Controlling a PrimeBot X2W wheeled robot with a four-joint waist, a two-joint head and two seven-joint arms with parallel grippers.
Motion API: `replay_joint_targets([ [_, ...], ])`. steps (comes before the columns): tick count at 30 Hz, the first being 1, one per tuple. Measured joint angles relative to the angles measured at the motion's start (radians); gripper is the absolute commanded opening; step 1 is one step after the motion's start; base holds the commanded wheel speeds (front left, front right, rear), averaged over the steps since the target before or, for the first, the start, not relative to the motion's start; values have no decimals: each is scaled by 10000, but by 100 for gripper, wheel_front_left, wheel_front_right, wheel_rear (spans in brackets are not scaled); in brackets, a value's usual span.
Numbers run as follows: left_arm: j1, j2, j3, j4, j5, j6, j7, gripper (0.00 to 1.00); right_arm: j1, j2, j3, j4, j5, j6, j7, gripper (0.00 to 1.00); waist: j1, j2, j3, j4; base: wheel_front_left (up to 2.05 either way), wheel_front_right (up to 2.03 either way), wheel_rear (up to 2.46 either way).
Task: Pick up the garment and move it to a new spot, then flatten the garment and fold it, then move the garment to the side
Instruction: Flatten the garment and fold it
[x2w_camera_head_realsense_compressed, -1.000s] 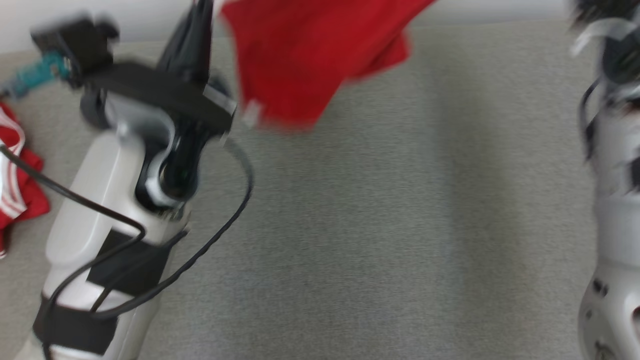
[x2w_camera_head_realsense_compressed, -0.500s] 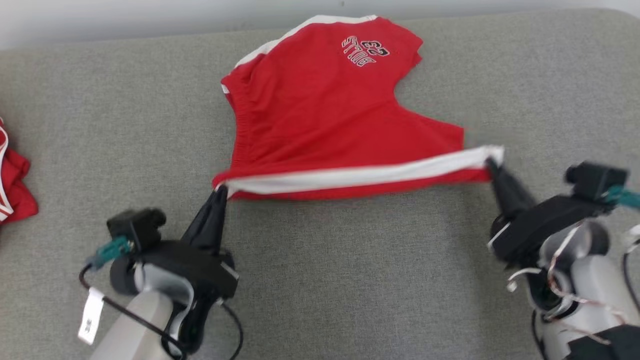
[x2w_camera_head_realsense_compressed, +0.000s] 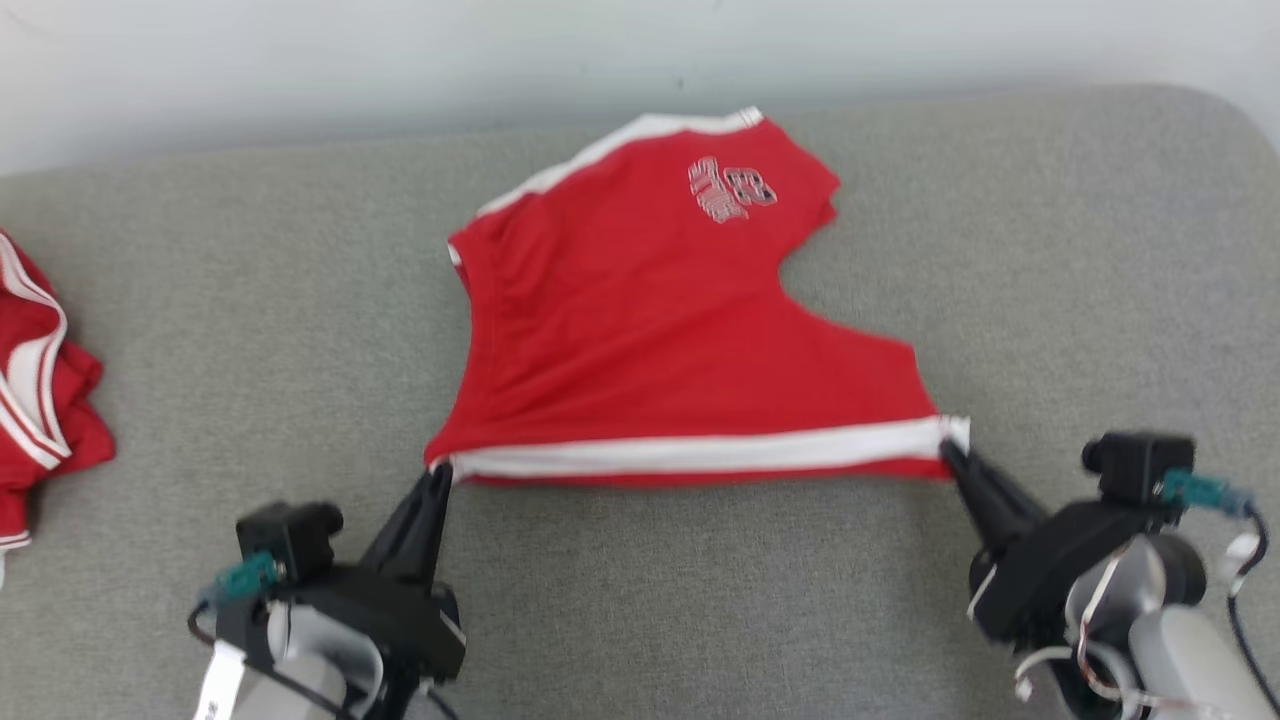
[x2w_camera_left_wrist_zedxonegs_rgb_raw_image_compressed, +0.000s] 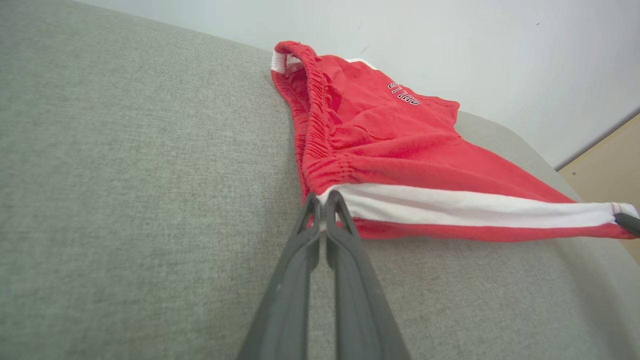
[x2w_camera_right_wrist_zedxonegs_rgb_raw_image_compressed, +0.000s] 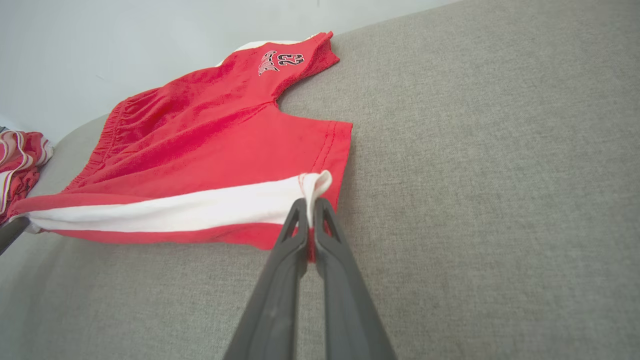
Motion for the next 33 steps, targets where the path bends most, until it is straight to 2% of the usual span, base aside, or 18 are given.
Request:
replay_joint_targets([
  [14, 2032, 17, -174, 171, 17, -182, -222, 0, 2511, -128, 754, -878, 422, 84, 207, 0, -1, 0, -1348, 72, 0, 0, 0],
  [25, 3158, -12, 48, -79, 4, -176, -251, 0, 3728, -293, 932, -1290, 1043, 86, 550, 0, -1, -1, -1509, 61, 0, 0, 0],
  [26, 3198, -13, 65, -79, 0, -176, -251, 4, 3745, -311, 957, -1273, 1039, 86, 550, 0, -1, 0, -1508, 64, 0, 0, 0],
  [27, 3207, -17, 75, -81, -8, -178, -253, 33, 3743, -324, 988, -1260, 1028, 86, 550, 0, -1, 0, -1506, 67, 0, 0, 0],
  [28, 3207, -17, 71, -92, -8, -182, -253, 100, 3733, -337, 1034, -1216, 970, 86, 546, 15, -1, -1, -1503, 70, 0, 0, 0],
  [29, 3207, -19, 73, -107, -10, -244, -253, 100, 3713, -337, 1062, -1133, 894, 86, 545, 16, -1, 0, -1500, 73, 0, 0, 0],
  [30, 3207, -23, 52, -127, -10, -268, -253, 100, 3694, -336, 1103, -1058, 851, 86, 541, 26, 0, -1, -1497, 76, 0, 0, 0],
  [31, 3207, -29, 29, -136, -10, -286, -253, 100, 3673, -326, 1141, -989, 815, 86, 497, 100, 0, -1, -1495, 78, 0, 0, 0],
  [33, 3207, -50, -27, -146, -10, -351, -253, 100, 3601, -261, 1187, -798, 713, 86, 443, 100, 0, -1, -1492, 82, 0, 0, 0],
])
